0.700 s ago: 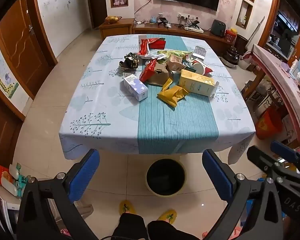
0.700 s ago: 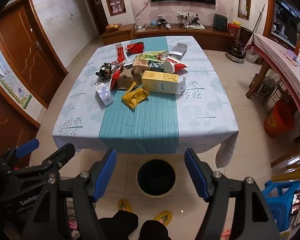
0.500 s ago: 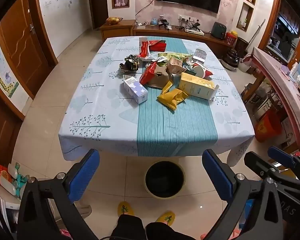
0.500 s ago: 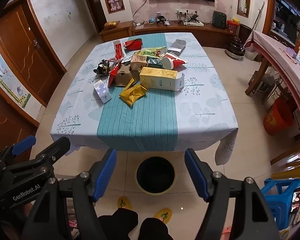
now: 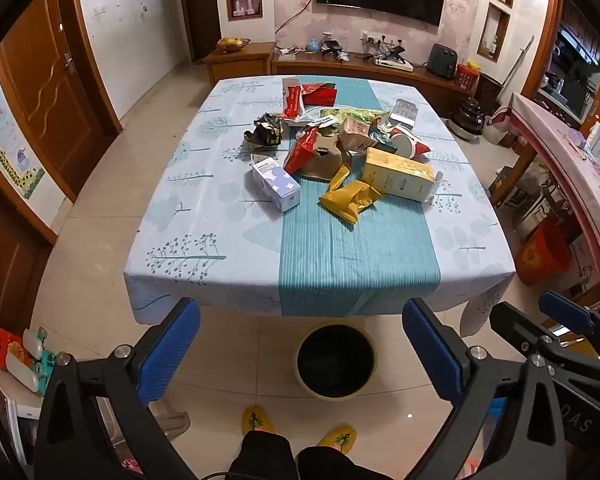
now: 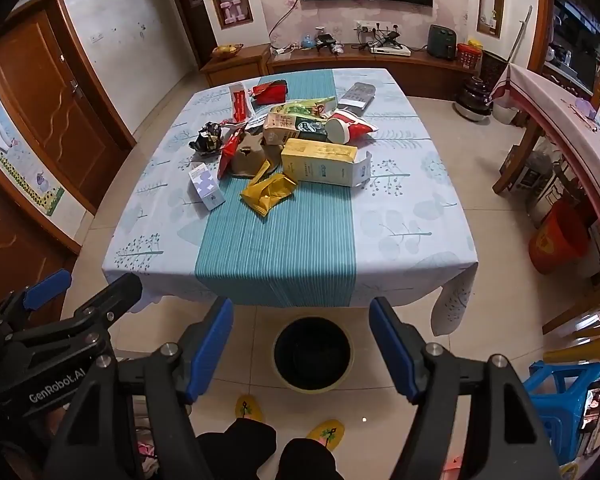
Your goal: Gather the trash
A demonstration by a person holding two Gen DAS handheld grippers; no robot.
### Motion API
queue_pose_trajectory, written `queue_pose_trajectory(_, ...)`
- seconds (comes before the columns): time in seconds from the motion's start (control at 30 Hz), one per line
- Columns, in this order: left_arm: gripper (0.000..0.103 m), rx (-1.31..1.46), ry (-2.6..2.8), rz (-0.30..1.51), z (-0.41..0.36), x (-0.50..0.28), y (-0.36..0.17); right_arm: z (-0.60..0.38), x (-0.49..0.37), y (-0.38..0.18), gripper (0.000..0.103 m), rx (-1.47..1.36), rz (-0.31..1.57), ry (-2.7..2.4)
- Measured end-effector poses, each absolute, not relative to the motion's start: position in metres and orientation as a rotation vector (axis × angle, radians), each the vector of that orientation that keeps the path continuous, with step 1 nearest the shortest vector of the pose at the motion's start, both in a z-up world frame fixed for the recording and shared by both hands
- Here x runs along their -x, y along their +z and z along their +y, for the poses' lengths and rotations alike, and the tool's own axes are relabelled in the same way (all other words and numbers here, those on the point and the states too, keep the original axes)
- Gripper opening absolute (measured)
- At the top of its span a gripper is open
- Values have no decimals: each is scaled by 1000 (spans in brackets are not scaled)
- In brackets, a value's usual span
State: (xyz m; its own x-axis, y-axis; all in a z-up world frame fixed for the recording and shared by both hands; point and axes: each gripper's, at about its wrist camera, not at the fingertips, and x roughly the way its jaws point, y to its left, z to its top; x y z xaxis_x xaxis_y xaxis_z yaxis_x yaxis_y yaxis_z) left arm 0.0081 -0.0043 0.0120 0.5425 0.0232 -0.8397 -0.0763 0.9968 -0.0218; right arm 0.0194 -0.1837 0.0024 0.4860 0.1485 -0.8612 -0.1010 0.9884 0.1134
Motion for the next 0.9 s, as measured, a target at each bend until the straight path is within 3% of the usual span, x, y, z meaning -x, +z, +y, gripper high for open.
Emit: queue_pose_trajectory(0.9,99,5,110,965,-5,8,22,-179,-13,6,71,-37,1048,191)
